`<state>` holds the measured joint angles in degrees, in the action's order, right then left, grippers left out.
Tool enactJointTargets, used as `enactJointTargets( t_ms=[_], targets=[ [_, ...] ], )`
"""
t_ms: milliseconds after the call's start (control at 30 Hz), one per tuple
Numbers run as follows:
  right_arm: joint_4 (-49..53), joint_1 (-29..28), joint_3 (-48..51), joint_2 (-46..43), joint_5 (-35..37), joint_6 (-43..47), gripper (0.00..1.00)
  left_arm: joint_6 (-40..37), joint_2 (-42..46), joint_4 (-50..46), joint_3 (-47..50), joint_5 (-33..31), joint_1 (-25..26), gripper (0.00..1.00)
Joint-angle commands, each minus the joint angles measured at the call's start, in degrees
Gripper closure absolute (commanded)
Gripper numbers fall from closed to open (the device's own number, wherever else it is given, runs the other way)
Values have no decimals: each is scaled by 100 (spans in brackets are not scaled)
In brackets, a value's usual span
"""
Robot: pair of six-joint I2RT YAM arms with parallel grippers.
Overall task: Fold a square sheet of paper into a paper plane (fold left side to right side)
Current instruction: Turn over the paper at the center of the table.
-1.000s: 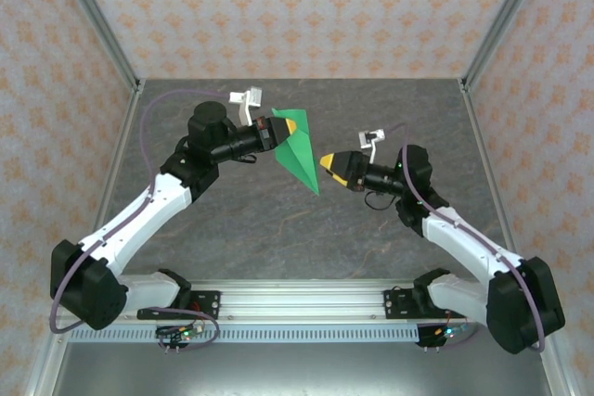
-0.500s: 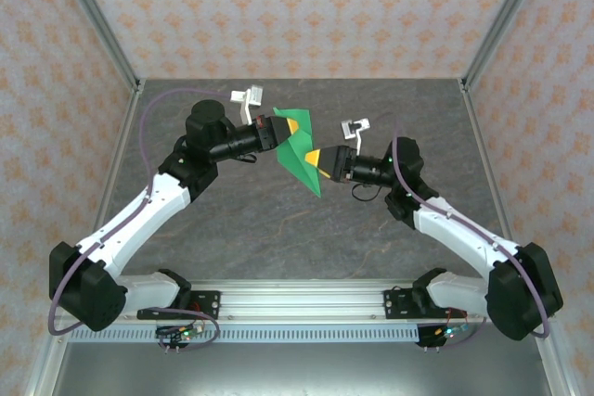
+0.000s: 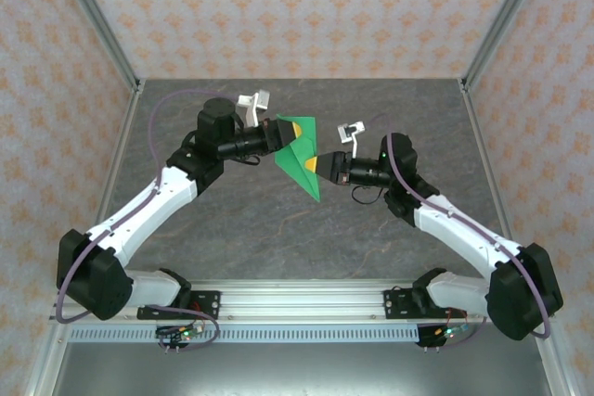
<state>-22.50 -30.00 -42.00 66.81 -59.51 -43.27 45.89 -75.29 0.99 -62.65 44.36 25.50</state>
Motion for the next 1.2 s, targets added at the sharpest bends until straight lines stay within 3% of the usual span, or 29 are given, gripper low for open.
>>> enactJointTargets(
  t_ms=[0,133,267,367,467,633,700,900,1167],
  targets=[
    [577,-24,-271,-43,219,550,85,-353,71,-414,-261,-213,41,60],
    [2006,-28,-546,-139,608,1411,87,-1078,401,-1582,-431,-1057,37,35],
    [4300,-56,-1193,-54,1744,2696,89,-1656,982,-2651,-386,-2556,34,29],
    [5621,-327,-1662,174,3140,3289,91,-1678,1567,-2854,34,-3419,33,28],
    [6614,-1025,-2116,642,5325,3467,91,-1478,2122,-2837,563,-4092,28,27],
    [7951,-2065,-3054,2088,8354,2999,91,-1196,2916,-3022,1168,-5001,30,27],
    [8286,-2314,-3399,2680,9024,2843,91,-1202,3106,-3193,1199,-5224,28,26],
    [8979,-2800,-4354,4308,10053,2603,91,-1230,3413,-3453,1189,-5507,30,25],
    [9000,-3056,-4909,5772,9967,2762,88,-1028,3349,-3514,1168,-5456,25,24]
  ],
)
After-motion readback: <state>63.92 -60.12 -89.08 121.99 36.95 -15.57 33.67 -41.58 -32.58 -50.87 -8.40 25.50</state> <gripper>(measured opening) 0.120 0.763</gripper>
